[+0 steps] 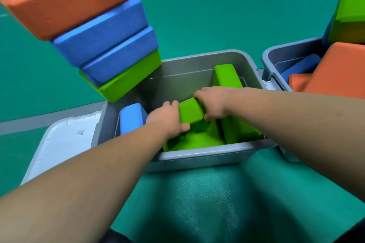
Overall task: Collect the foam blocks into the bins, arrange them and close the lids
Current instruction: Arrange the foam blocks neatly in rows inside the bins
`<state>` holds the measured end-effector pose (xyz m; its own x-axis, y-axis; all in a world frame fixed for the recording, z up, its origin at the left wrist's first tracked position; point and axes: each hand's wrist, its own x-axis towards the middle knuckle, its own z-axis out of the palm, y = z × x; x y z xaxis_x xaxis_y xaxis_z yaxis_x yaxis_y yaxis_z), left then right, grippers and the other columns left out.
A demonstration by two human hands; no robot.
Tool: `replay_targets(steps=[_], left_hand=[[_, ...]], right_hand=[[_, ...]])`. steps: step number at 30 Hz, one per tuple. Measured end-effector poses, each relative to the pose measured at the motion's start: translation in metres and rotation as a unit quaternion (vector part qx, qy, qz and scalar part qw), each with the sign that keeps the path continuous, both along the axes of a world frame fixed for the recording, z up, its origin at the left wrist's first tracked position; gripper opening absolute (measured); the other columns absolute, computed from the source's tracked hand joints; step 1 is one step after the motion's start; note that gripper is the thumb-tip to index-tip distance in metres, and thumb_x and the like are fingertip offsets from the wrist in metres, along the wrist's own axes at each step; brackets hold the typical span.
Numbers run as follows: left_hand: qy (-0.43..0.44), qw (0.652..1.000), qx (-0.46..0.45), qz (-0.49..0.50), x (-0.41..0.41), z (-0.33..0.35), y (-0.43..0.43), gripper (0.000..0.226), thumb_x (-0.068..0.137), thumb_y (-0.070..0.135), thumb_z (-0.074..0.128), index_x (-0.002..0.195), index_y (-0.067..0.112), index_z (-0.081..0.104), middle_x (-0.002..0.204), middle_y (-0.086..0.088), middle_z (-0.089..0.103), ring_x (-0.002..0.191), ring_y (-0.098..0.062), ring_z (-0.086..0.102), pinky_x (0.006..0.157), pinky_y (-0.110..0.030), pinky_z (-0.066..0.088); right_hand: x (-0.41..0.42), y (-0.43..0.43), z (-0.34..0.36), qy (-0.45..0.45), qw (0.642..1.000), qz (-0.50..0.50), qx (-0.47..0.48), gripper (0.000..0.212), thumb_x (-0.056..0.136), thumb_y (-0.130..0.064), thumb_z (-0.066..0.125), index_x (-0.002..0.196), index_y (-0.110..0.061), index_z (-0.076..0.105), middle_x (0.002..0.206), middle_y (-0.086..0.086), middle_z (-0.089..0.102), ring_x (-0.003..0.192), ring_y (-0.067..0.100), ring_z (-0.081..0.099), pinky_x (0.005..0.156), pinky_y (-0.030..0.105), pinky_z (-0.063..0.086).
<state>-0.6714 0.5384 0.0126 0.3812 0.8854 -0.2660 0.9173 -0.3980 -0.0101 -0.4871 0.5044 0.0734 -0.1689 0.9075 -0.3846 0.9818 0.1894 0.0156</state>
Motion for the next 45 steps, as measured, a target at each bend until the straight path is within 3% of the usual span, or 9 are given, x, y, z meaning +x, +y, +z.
replay_targets(steps=[3,7,13,15,18,24,32,37,45], left_hand=[[-0.036,0.999,0.032,-0.013,0.0,0.009,0.005,0.075,0.073,0.075,0.065,0.122,0.021,0.048,0.114,-0.007,0.055,0.101,-0.036,0.064,0.076,-0.042,0.05],[-0.079,0.992,0.095,-0.036,-0.003,0.023,0.01,0.078,0.074,0.076,0.064,0.125,0.019,0.05,0.12,-0.008,0.053,0.102,-0.038,0.056,0.091,-0.047,0.047],[-0.3,0.95,0.081,0.04,-0.019,0.027,0.02,0.088,0.089,0.051,0.074,0.151,0.004,0.032,0.147,-0.016,0.039,0.129,-0.034,0.047,0.106,-0.042,0.04],[-0.259,0.962,0.016,0.08,-0.022,0.018,0.02,0.079,0.095,0.044,0.07,0.147,-0.001,0.033,0.149,-0.022,0.042,0.132,-0.037,0.049,0.103,-0.04,0.041],[-0.057,0.996,-0.061,0.04,-0.023,0.003,0.018,0.058,0.098,0.038,0.062,0.135,-0.002,0.044,0.14,-0.026,0.055,0.124,-0.041,0.057,0.084,-0.037,0.042],[0.157,0.975,-0.155,-0.028,-0.01,-0.023,0.019,0.043,0.101,0.035,0.05,0.131,0.006,0.061,0.132,-0.014,0.064,0.098,-0.033,0.058,0.079,-0.034,0.043],[0.181,0.959,-0.217,-0.012,0.0,-0.057,0.024,0.072,0.086,0.059,0.068,0.138,0.011,0.057,0.129,-0.009,0.066,0.1,-0.032,0.065,0.086,-0.038,0.053],[0.173,0.955,-0.236,0.049,0.003,-0.071,0.032,0.119,0.07,0.063,0.084,0.155,0.011,0.019,0.145,-0.017,0.055,0.12,-0.041,0.061,0.102,-0.049,0.052],[0.109,0.964,-0.223,0.092,0.002,-0.063,0.034,0.127,0.053,0.077,0.088,0.15,0.015,0.034,0.148,-0.015,0.042,0.121,-0.037,0.06,0.094,-0.047,0.058]], right_hand=[[0.002,0.003,-0.01,0.026,0.999,-0.004,0.045,0.084,0.07,-0.048,0.086,0.135,-0.018,0.043,0.133,0.009,0.054,0.121,0.033,0.058,0.1,0.045,0.05],[0.005,0.009,-0.009,0.074,0.992,-0.016,0.104,0.083,0.064,-0.052,0.086,0.125,-0.021,0.038,0.129,0.008,0.058,0.114,0.033,0.062,0.09,0.046,0.053],[0.012,0.024,0.006,0.129,0.976,-0.082,0.154,0.085,0.063,-0.063,0.078,0.127,-0.017,0.045,0.124,0.012,0.06,0.112,0.034,0.061,0.093,0.044,0.052],[0.014,0.025,0.011,0.142,0.965,-0.148,0.161,0.087,0.059,-0.068,0.073,0.121,-0.014,0.045,0.115,0.01,0.06,0.102,0.033,0.061,0.083,0.043,0.052],[0.02,0.027,0.018,0.167,0.943,-0.231,0.17,0.098,0.057,-0.074,0.067,0.127,-0.009,0.044,0.106,0.009,0.056,0.093,0.033,0.058,0.072,0.039,0.048],[0.016,0.023,0.004,0.137,0.961,-0.222,0.086,0.1,0.07,-0.067,0.067,0.142,-0.005,0.035,0.132,0.017,0.06,0.113,0.037,0.062,0.082,0.039,0.047],[0.006,0.028,-0.003,0.143,0.964,-0.205,0.089,0.099,0.071,-0.063,0.069,0.146,-0.008,0.035,0.138,0.017,0.056,0.119,0.037,0.06,0.093,0.044,0.052],[0.015,0.025,0.0,0.164,0.958,-0.221,0.081,0.096,0.074,-0.061,0.07,0.147,-0.009,0.035,0.139,0.015,0.056,0.118,0.036,0.06,0.094,0.045,0.052],[0.018,0.018,0.007,0.155,0.958,-0.211,0.118,0.088,0.079,-0.064,0.059,0.138,-0.003,0.039,0.132,0.017,0.058,0.116,0.037,0.061,0.082,0.039,0.047]])
